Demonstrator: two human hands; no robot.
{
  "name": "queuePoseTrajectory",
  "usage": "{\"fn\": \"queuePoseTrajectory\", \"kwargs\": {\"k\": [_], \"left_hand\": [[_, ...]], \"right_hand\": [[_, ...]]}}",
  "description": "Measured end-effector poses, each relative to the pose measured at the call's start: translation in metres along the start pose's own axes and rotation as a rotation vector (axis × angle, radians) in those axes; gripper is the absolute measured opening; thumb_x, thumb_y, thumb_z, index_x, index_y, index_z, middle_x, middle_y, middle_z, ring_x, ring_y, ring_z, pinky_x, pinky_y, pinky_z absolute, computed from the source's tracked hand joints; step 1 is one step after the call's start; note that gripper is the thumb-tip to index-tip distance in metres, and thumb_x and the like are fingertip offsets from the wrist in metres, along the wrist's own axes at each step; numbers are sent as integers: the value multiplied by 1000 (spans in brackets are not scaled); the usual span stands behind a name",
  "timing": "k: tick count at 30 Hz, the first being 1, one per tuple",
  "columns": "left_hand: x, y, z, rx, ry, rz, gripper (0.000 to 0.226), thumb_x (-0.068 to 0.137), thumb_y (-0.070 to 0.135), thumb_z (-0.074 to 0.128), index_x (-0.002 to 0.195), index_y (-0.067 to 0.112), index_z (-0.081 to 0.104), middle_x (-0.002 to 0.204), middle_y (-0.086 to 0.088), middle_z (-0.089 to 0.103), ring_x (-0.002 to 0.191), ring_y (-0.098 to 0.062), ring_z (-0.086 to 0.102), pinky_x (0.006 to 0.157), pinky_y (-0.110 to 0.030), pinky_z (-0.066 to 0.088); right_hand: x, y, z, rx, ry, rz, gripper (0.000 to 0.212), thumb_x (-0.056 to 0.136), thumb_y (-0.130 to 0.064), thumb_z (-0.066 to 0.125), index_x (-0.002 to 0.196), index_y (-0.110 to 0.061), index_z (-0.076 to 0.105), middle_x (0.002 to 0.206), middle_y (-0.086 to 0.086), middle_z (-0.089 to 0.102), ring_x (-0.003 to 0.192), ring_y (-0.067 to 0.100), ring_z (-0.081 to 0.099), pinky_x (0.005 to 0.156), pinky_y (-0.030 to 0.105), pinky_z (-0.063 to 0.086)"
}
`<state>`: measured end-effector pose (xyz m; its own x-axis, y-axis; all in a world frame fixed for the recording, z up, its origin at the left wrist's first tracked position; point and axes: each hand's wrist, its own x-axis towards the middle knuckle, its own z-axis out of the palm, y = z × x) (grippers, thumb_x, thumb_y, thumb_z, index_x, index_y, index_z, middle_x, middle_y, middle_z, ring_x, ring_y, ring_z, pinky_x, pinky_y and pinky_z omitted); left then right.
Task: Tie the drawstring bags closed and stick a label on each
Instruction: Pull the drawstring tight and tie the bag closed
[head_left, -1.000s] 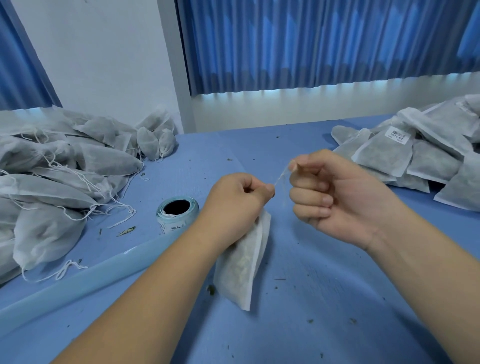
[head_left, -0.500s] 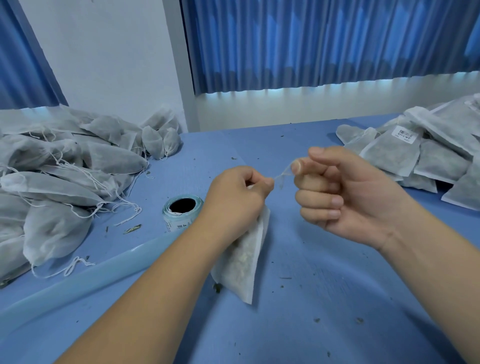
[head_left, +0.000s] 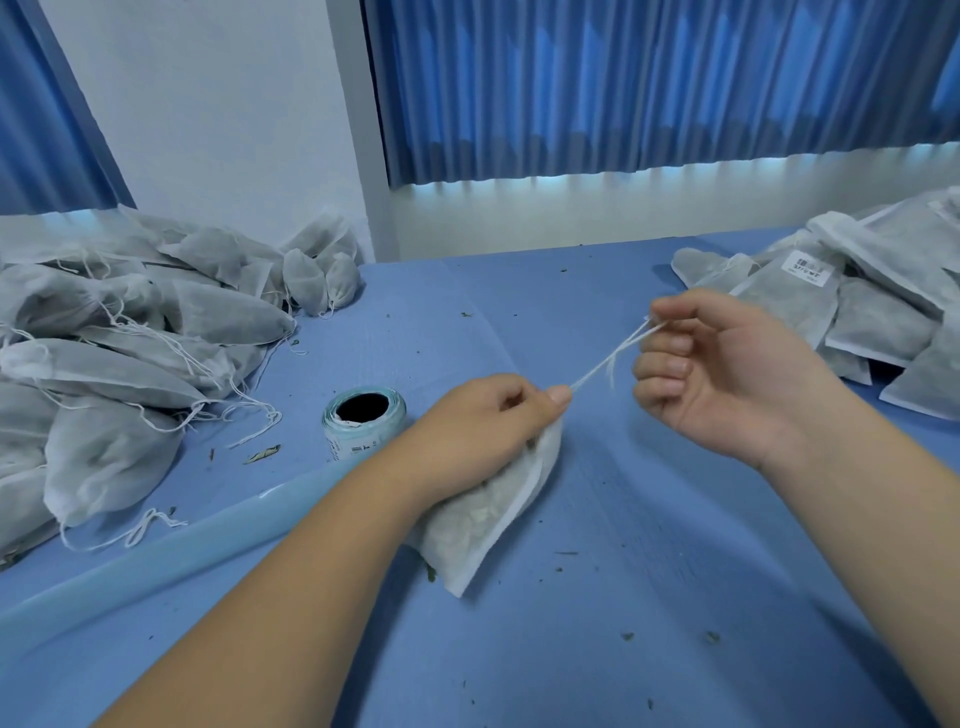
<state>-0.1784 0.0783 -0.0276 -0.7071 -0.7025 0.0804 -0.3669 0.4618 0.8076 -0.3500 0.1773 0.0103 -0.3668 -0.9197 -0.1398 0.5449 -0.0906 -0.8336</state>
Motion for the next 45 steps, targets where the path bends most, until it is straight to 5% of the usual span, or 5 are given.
{"fn": "queuePoseTrajectory", "kwargs": {"k": [10, 16, 22, 33, 45], "left_hand": [[-6, 3, -9, -135, -253, -80, 28, 70, 42, 72, 80, 16, 68, 75, 4, 67, 71, -13, 64, 71, -32, 49], [4, -1, 6, -36, 189, -43, 31, 84, 44, 71, 70, 19, 58, 61, 11, 56, 50, -1, 50, 49, -16, 39], [9, 1, 5, -367, 239, -122, 47, 86, 55, 61, 85, 9, 70, 81, -2, 72, 77, -21, 68, 80, -42, 56], [6, 4, 4, -594, 94, -198, 14, 85, 15, 64, 92, 4, 70, 85, -14, 68, 84, -28, 65, 82, -41, 48], [-74, -3, -48, -422, 505, -240, 26, 60, 36, 65, 72, 13, 65, 69, -2, 65, 68, -22, 61, 71, -37, 45]], "right_hand": [[3, -4, -11, -24, 185, -228, 20, 88, -13, 60, 72, -17, 49, 55, -4, 41, 43, 10, 41, 41, 19, 31], [-10, 13, 12, -720, 8, -626, 22, 83, -12, 71, 67, -22, 60, 60, -8, 60, 57, 14, 62, 49, 22, 44], [-9, 35, 15, -1416, -93, -831, 6, 84, -20, 69, 79, -23, 73, 80, -9, 64, 79, 5, 57, 65, 11, 39], [-4, 35, 4, -1600, -195, -775, 23, 88, -31, 60, 104, -40, 73, 104, -20, 49, 94, 2, 48, 81, 30, 45], [-7, 62, 25, -1314, -253, -834, 22, 88, -27, 61, 108, -32, 65, 95, -20, 53, 87, 2, 54, 71, 16, 41]]}}
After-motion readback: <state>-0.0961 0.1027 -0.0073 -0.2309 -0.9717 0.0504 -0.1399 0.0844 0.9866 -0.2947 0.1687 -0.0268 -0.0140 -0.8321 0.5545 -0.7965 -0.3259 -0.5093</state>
